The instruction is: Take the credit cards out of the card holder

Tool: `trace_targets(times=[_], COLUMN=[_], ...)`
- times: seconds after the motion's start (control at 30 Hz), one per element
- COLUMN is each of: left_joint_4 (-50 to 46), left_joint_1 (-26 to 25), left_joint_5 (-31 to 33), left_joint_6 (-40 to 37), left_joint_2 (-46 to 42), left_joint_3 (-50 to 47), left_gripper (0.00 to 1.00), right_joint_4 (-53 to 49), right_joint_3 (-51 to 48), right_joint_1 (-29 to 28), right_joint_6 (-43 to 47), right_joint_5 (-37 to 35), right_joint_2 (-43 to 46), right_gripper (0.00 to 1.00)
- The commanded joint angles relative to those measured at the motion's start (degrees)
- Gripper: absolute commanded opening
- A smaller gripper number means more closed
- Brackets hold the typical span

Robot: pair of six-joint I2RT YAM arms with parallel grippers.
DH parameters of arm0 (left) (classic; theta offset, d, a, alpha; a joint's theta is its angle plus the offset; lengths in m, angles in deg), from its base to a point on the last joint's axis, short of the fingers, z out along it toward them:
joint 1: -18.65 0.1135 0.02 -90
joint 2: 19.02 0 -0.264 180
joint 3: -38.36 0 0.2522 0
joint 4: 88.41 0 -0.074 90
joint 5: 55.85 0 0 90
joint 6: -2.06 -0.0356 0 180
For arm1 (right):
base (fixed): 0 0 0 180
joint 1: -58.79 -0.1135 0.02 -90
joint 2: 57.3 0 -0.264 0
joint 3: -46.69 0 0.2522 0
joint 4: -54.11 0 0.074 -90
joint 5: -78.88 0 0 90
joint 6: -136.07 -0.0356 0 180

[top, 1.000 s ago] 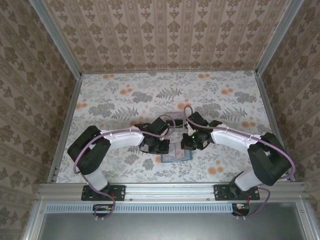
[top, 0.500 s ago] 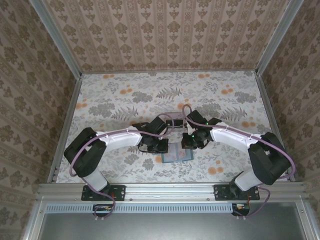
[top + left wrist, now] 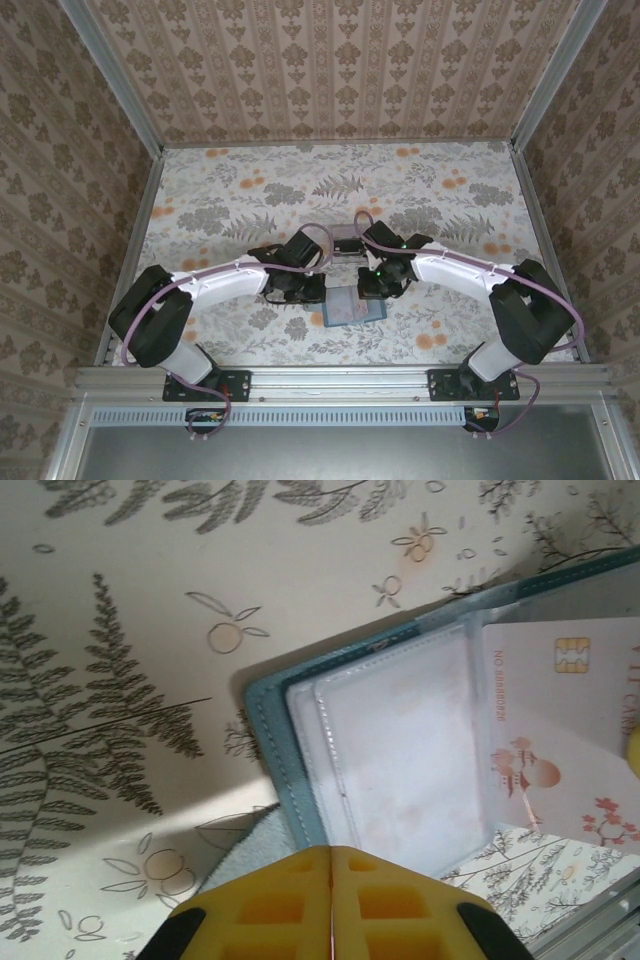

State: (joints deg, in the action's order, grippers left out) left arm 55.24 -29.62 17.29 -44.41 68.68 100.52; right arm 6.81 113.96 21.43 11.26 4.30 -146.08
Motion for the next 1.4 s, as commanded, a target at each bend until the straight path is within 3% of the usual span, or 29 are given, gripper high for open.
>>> trace_targets(times=[0.0, 0.1, 0.33, 0.9, 1.07, 1.37], left_joint_4=[-0.8, -0.5, -0.2, -0.7, -1.6, -2.4], left_joint_1=[0.7, 1.1, 1.8, 2.3, 2.6, 3.2], left_joint_5=[0.3, 0.0, -0.3, -0.3, 0.6, 1.7], left_joint_6=[-0.6, -0.7, -1.1, -1.8, -2.2, -1.8], left_joint_2=[-1.7, -1.9, -2.6, -3.0, -3.7, -3.9], left_joint_3=[-1.0, -1.5, -2.3, -2.1, -2.0, -2.8], left_gripper=[0.08, 0.08, 0.08, 0.08, 0.08, 0.08], right_joint_4=[-3.2, -4.1, -4.6, -8.2, -10.9, -15.8], right_joint_3=[1.9, 2.4, 2.3, 5.2, 9.0, 16.7], right_joint_1=[-0.9, -1.3, -2.3, -3.4, -3.2, -3.2], right_joint_6=[-1.0, -1.6, -3.6, -2.7, 6.9, 42.9], right_joint_5=[-2.0, -2.6, -2.2, -6.4, -6.5, -9.9], right_joint_2=[-1.1, -1.0, 1.0, 3.6, 3.4, 1.3], right_gripper=[0.13, 0.18, 0.17, 0.05, 0.04, 0.02])
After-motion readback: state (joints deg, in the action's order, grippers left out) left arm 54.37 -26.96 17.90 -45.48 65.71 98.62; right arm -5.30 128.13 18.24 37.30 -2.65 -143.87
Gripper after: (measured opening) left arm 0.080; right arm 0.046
